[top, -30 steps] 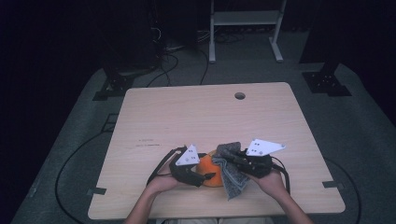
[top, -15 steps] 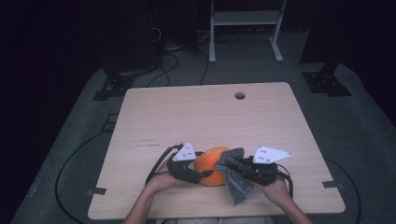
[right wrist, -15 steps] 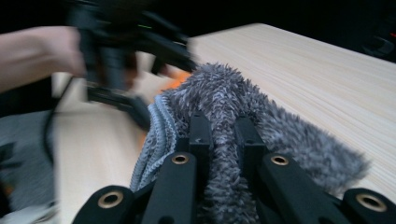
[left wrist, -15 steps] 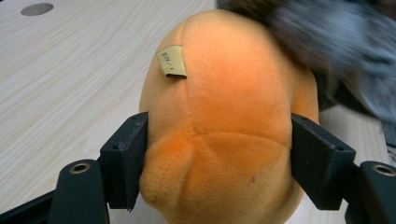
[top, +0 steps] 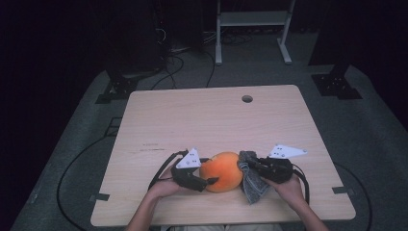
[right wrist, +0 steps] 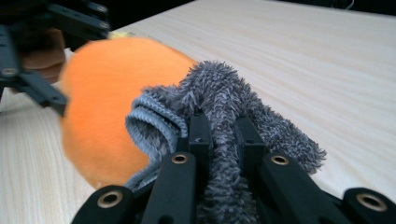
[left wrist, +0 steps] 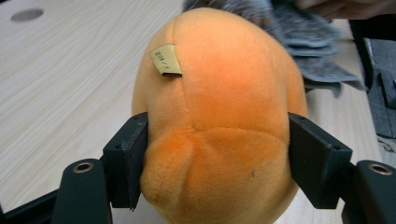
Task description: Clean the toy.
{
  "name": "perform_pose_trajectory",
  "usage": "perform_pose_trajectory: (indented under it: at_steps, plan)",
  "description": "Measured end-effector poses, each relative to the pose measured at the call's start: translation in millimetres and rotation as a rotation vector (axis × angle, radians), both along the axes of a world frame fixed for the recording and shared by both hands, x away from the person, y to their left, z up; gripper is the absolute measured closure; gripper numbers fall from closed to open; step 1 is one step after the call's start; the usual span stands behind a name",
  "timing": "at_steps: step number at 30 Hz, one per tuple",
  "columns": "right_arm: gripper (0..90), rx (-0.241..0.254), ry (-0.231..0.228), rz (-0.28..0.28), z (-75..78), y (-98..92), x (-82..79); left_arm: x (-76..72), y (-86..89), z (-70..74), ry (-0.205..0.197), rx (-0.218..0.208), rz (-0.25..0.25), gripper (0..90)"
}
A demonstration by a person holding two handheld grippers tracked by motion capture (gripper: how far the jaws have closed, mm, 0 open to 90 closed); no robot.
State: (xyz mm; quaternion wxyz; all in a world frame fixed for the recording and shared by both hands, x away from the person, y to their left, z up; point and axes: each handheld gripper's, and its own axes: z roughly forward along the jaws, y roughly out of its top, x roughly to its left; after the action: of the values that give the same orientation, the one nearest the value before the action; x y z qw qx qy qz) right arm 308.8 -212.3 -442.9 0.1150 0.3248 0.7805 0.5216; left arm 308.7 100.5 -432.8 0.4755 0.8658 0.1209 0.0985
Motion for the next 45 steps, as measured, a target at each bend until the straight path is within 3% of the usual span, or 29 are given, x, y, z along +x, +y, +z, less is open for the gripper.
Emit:
perform_pose_trajectory:
  at_steps: [5, 7, 10, 13, 14, 15, 17, 18, 20, 23, 24, 25, 27, 28, 29, 31, 34, 39, 40, 42, 45]
  plan:
    - [80.0, 0.020, -0.009, 0.006, 5.7, -1.9, -2.2, -6.1, -3.4, 1.2, -0.044, 0.018, -0.050, 28.5]
    - [80.0, 0.031, -0.032, 0.017, 12.7, 0.9, -5.2, -9.1, -5.4, 2.1, -0.064, 0.036, -0.072, 28.5]
    - [80.0, 0.056, -0.086, 0.078, 29.5, 13.4, -13.4, -13.5, -8.8, 2.9, -0.096, 0.061, -0.114, 28.3]
    - [80.0, 0.054, -0.104, 0.120, 38.5, 21.9, -17.8, -15.3, -10.7, 3.2, -0.103, 0.066, -0.129, 27.0]
    - [80.0, 0.018, -0.123, 0.164, 45.8, 32.7, -21.4, -16.2, -11.7, 4.0, -0.104, 0.071, -0.145, 25.9]
    - [80.0, 0.003, -0.128, 0.172, 48.0, 37.3, -22.8, -16.2, -11.7, 4.0, -0.104, 0.071, -0.145, 24.1]
    - [80.0, -0.011, -0.129, 0.178, 48.7, 40.7, -22.8, -13.7, -10.7, 5.6, -0.084, 0.067, -0.125, 18.0]
    - [80.1, -0.009, -0.111, 0.169, 46.2, 41.4, -19.6, -8.3, -9.5, 7.1, -0.022, 0.041, -0.083, 16.5]
    - [80.1, 0.006, -0.080, 0.165, 42.7, 37.5, -14.9, -4.7, -10.2, 6.0, 0.018, 0.041, -0.053, 16.1]
    - [80.1, -0.006, -0.061, 0.145, 41.2, 31.6, -10.8, -4.9, -10.5, 5.5, 0.013, 0.023, -0.043, 25.4]
    - [80.1, -0.001, -0.045, 0.127, 42.2, 25.9, -8.7, -9.3, -13.9, 7.6, -0.051, 0.030, -0.055, 28.2]
    - [80.1, -0.001, -0.045, 0.127, 42.2, 25.9, -8.7, -9.3, -13.9, 7.6, -0.051, 0.030, -0.055, 29.7]
    - [80.1, -0.008, -0.045, 0.133, 47.0, 24.6, -11.0, -13.5, -18.7, 11.1, -0.115, 0.068, -0.065, 30.8]
    - [80.1, -0.021, -0.064, 0.147, 54.5, 28.1, -15.9, -18.0, -23.6, 13.2, -0.168, 0.098, -0.069, 32.5]
    - [80.1, -0.024, -0.067, 0.158, 58.3, 31.5, -18.3, -18.0, -23.6, 13.2, -0.168, 0.098, -0.069, 33.0]
    - [80.1, -0.018, -0.068, 0.185, 64.6, 39.3, -22.1, -24.4, -29.9, 14.0, -0.234, 0.138, -0.097, 33.5]
    - [80.0, -0.017, -0.073, 0.211, 70.1, 51.0, -23.8, -27.9, -31.0, 13.3, -0.255, 0.154, -0.123, 33.5]
    - [80.0, -0.074, -0.054, 0.195, 61.1, 57.5, -14.8, -24.8, -22.5, 8.4, -0.216, 0.159, -0.141, 33.7]
    - [80.1, -0.047, -0.029, 0.175, 52.2, 51.4, -9.2, -22.6, -17.2, 6.8, -0.184, 0.150, -0.140, 33.7]
    - [80.0, -0.025, -0.021, 0.148, 45.0, 43.2, -6.5, -20.7, -14.8, 5.9, -0.160, 0.142, -0.132, 33.7]
    - [80.0, 0.005, 0.000, 0.124, 39.3, 34.2, -4.8, -19.5, -14.8, 5.7, -0.148, 0.138, -0.133, 33.6]
